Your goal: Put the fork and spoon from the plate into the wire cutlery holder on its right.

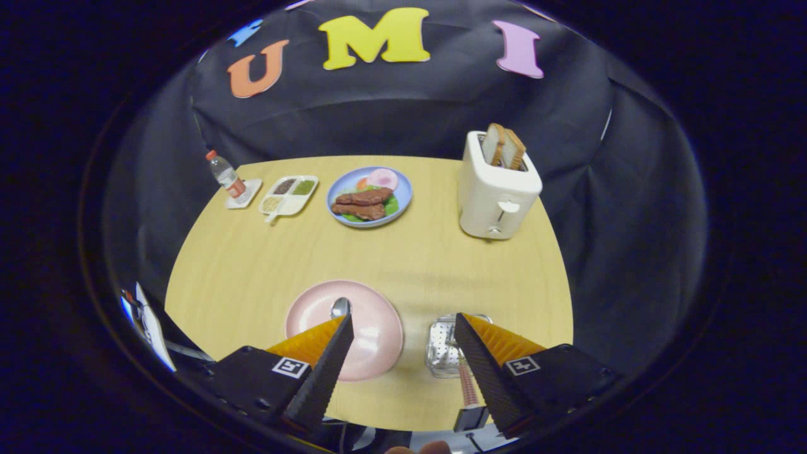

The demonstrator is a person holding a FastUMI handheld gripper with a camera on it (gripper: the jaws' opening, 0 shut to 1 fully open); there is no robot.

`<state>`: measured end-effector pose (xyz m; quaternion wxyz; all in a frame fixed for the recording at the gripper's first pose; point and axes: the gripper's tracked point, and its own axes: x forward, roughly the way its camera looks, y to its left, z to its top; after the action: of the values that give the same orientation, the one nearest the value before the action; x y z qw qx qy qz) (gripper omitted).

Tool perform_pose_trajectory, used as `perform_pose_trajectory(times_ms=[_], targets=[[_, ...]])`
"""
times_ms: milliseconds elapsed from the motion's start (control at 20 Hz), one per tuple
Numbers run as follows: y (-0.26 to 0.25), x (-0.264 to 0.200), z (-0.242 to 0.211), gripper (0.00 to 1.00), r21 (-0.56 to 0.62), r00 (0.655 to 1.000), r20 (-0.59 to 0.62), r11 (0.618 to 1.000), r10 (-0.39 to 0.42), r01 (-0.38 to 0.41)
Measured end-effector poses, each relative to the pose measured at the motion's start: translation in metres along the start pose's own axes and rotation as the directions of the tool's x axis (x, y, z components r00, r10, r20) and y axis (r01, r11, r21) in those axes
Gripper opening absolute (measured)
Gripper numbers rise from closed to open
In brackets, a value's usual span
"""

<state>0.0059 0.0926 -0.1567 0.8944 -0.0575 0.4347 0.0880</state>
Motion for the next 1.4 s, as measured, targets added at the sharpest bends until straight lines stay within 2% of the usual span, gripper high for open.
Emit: perform_pose_trajectory(times_ms=[150, 300, 400, 550, 700, 1050, 1150, 1200, 1300, 1350, 1400], targets=[[0.048, 0.02, -0.031, 0.97, -0.016, 0.999, 0.027, 1.0, 0.028, -0.027], [0.078, 0.043, -0.061, 0.98, 0.073, 0.999, 0.032, 0.997, 0.02, -0.022], [0.09, 0.057, -0.081, 0.98, 0.107, 1.0, 0.014, 0.994, 0.006, -0.007], [0.093, 0.075, -0.101, 0.97, 0.099, 0.999, -0.011, 0.994, -0.039, 0.04], [0.1, 0.089, -0.118, 0.93, 0.097, 0.998, -0.056, 0.995, -0.03, 0.035], [0.094, 0.112, -0.14, 0.53, 0.09, 0.987, -0.15, 0.993, -0.056, 0.07], [0.091, 0.111, -0.141, 0.17, 0.069, 0.983, -0.166, 0.994, -0.073, 0.085], [0.091, 0.113, -0.14, 0.12, 0.067, 0.984, -0.165, 0.995, -0.068, 0.08], [0.086, 0.109, -0.135, 0.12, 0.057, 0.984, -0.165, 0.995, -0.072, 0.082], [0.084, 0.105, -0.134, 0.03, 0.061, 0.983, -0.169, 0.995, -0.065, 0.077], [0.085, 0.102, -0.132, 0.03, 0.064, 0.983, -0.176, 0.996, -0.055, 0.067]])
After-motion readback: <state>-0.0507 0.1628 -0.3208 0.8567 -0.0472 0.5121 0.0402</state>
